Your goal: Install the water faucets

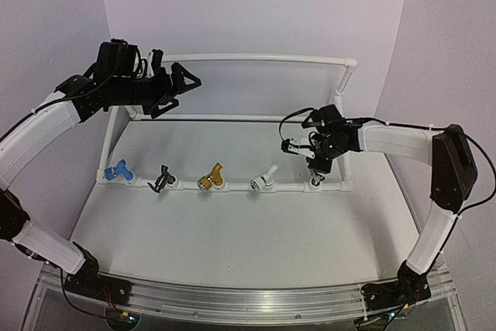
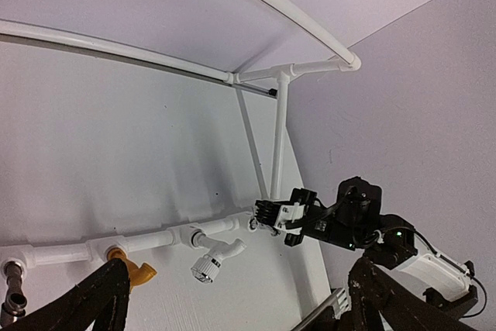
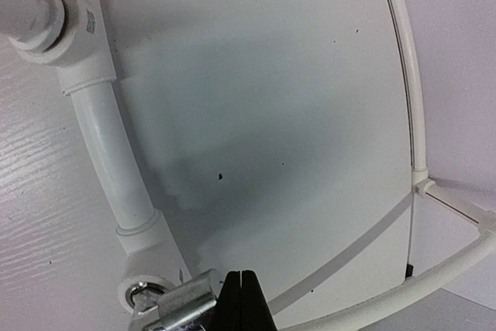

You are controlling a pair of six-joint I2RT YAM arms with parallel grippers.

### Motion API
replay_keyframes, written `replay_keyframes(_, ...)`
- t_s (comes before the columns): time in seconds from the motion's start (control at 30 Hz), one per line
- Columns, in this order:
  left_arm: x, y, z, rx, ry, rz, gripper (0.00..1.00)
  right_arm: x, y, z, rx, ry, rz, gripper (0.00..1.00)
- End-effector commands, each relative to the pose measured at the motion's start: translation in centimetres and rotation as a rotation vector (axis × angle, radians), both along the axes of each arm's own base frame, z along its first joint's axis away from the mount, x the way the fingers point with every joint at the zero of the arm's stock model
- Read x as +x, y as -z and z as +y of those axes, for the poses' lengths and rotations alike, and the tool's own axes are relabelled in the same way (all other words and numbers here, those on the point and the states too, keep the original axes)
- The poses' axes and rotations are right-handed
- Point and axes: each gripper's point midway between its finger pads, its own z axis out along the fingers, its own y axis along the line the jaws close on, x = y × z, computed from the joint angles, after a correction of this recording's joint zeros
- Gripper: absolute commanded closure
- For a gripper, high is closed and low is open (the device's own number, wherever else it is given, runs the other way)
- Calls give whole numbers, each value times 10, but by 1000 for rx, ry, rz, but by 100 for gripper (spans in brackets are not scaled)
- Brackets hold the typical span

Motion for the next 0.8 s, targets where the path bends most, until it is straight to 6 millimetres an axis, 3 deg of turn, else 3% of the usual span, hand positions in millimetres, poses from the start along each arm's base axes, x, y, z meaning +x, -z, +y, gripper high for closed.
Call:
replay_keyframes(0.0,4,-22,-1,-23,16,-66,2,-34,10,-34,-75,23,174,100)
replay_keyframes(0.1,4,-23,-1,-23,17,-68,2,-41,-8,-19,24,15,229,91)
replay_keyframes(0.2,3,-24,0,-23,14,-69,2,-37,-35,-5,133,60,233,69)
replay_keyframes(0.3,2,-24,2,-23,9,-70,2,-32,-50,-1,202,155,244,47)
replay_keyframes(0.6,-2,-24,8,-26,-11,-72,2,-21,-50,-23,340,633,249,34)
replay_keyframes(0.77,-3,-23,9,-28,-16,-68,2,-34,-40,-27,375,728,298,23)
